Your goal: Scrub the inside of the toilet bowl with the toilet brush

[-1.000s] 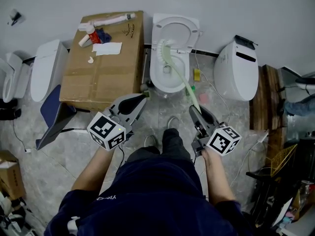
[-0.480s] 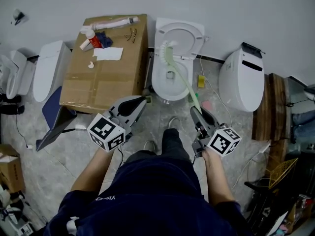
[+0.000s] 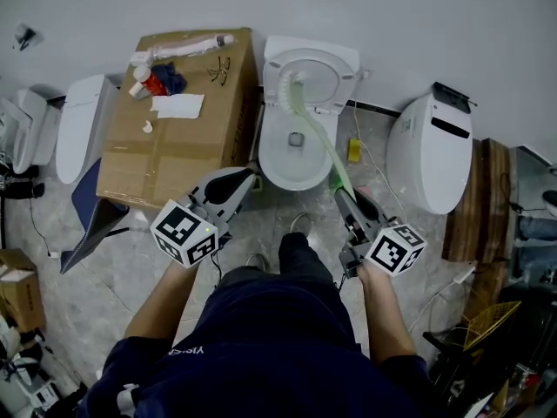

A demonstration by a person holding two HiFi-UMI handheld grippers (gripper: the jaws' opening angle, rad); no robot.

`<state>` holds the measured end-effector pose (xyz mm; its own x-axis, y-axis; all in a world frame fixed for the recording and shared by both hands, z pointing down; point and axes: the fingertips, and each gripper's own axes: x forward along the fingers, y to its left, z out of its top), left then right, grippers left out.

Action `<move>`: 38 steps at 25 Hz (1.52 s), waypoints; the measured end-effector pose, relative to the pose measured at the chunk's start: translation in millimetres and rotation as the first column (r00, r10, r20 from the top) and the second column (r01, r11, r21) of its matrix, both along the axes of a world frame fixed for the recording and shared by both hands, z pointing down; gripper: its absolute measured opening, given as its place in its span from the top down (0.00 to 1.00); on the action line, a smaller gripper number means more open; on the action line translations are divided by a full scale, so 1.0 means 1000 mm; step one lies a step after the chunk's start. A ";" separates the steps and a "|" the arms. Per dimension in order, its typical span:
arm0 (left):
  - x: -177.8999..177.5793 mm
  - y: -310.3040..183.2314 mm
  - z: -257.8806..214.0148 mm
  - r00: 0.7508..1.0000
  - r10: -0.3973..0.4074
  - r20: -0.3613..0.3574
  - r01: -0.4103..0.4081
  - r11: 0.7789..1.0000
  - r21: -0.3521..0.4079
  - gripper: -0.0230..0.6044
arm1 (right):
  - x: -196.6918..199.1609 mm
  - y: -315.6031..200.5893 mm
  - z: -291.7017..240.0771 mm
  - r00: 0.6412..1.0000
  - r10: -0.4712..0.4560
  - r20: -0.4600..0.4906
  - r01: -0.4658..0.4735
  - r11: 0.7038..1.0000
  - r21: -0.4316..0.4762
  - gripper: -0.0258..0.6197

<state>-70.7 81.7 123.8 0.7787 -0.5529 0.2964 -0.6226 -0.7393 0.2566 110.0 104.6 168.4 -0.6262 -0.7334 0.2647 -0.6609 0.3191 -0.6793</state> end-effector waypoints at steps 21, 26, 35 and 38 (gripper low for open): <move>0.078 -0.112 0.035 0.994 -0.083 0.078 0.088 0.994 -0.062 0.90 | 0.090 -0.115 0.064 0.997 -0.074 0.032 0.076 0.992 -0.096 0.83; 0.083 -0.125 0.051 0.993 -0.076 0.095 0.085 0.992 -0.089 0.90 | 0.096 -0.126 0.080 0.996 -0.077 0.037 0.081 0.990 -0.115 0.83; 0.080 -0.150 0.085 0.994 -0.046 0.095 0.059 0.989 -0.136 0.90 | 0.096 -0.136 0.120 0.998 -0.065 0.013 0.066 0.983 -0.173 0.83; 0.076 -0.157 0.100 0.995 -0.017 0.097 0.032 0.988 -0.154 0.90 | 0.092 -0.138 0.135 0.998 -0.056 0.005 0.056 0.979 -0.196 0.83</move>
